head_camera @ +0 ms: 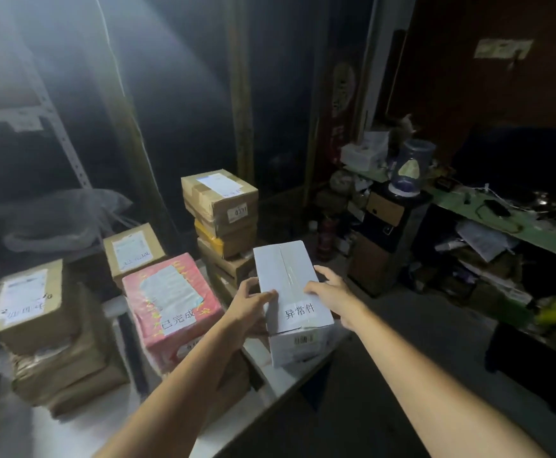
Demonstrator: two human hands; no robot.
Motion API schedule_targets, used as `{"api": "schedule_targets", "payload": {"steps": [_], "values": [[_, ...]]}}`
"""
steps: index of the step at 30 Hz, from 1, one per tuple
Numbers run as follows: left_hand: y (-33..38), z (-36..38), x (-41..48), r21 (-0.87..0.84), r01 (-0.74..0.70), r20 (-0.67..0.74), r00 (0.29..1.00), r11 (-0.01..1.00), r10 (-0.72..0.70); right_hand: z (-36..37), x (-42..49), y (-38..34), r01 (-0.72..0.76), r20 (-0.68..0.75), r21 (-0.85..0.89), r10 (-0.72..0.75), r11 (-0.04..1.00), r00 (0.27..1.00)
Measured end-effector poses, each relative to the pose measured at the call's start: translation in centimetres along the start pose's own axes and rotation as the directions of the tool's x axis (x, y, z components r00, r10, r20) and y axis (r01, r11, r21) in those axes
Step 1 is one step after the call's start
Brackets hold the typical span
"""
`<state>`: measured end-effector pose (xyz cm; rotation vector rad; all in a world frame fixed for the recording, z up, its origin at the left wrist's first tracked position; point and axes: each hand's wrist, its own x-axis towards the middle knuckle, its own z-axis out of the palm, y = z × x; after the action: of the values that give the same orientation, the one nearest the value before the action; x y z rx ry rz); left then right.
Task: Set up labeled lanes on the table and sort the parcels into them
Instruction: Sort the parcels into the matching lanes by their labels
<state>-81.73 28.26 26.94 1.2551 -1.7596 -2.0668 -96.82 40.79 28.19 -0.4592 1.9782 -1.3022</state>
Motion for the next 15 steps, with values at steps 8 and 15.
{"api": "schedule_targets", "payload": {"steps": [8,15], "values": [[-1.1,1.0,5.2,-0.054,0.077,-0.036,0.996,0.996,-0.079,0.2,7.1,1.0,-0.035,0.064,-0.143,0.045,0.989,0.997],[-1.2,1.6,8.5,-0.104,0.094,-0.145,0.983,0.990,-0.109,0.3,12.6,1.0,-0.034,0.198,-0.204,0.075,0.978,0.977]]}}
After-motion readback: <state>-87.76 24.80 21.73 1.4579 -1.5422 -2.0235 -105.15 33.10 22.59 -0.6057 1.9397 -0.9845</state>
